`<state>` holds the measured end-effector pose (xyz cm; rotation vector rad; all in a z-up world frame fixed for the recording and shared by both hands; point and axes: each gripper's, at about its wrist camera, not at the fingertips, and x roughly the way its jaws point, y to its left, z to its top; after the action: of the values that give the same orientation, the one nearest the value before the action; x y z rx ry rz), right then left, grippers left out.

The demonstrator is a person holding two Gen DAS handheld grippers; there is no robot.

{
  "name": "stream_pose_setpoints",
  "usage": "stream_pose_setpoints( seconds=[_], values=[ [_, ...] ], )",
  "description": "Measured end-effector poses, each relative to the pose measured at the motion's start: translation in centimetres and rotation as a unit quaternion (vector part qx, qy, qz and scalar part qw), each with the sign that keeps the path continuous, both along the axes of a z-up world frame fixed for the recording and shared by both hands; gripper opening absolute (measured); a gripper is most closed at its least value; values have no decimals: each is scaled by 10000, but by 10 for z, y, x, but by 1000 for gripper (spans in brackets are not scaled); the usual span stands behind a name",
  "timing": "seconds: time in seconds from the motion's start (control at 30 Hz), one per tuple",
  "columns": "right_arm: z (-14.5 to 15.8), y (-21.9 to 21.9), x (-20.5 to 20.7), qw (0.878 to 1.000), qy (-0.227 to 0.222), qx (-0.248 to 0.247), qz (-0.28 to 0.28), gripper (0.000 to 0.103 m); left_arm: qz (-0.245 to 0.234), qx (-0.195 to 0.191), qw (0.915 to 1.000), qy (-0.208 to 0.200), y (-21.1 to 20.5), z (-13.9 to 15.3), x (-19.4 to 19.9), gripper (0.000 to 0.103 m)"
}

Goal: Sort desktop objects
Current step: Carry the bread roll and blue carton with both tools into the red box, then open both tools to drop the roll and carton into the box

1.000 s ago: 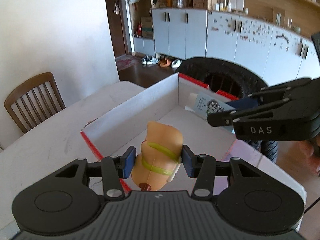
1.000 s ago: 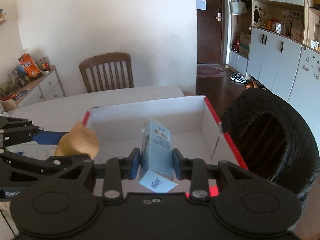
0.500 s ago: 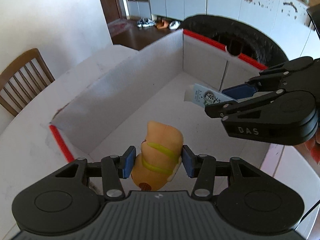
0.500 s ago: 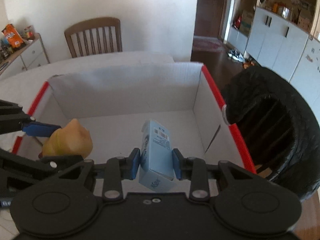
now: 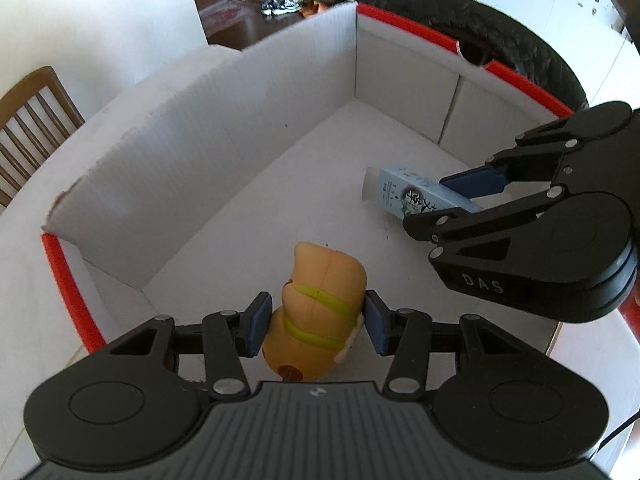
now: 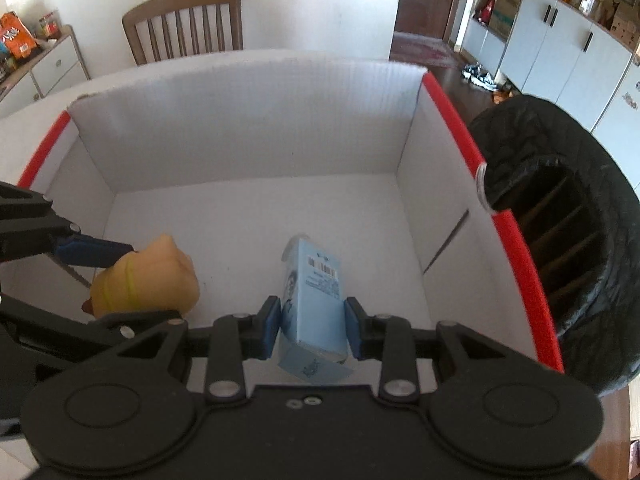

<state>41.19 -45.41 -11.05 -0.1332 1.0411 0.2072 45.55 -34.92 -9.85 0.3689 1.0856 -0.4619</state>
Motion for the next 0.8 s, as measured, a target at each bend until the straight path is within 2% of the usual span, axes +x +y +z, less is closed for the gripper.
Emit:
stream_pose_setpoints(
  seconds=[0.13, 0.37, 0.53, 0.67, 0.8],
  values=[
    [-10, -1, -2, 9998, 180, -12, -1, 32, -4, 46, 9998, 168, 0, -6, 1, 48],
    [-14, -2, -1, 9997, 224, 18, 48, 34, 153, 20, 9993, 328, 0, -7, 5, 51],
    [-8, -3, 1, 9995, 266, 174, 12, 39, 205, -256, 9992, 236, 8, 1, 2, 66],
    [1, -6, -4, 9997, 179, 181, 62, 46, 171, -279, 9995, 53, 10, 8, -5, 66],
    [13, -11, -7, 9996, 144, 234, 58, 49, 280, -393, 9988, -119, 15, 16, -11, 67]
  ],
)
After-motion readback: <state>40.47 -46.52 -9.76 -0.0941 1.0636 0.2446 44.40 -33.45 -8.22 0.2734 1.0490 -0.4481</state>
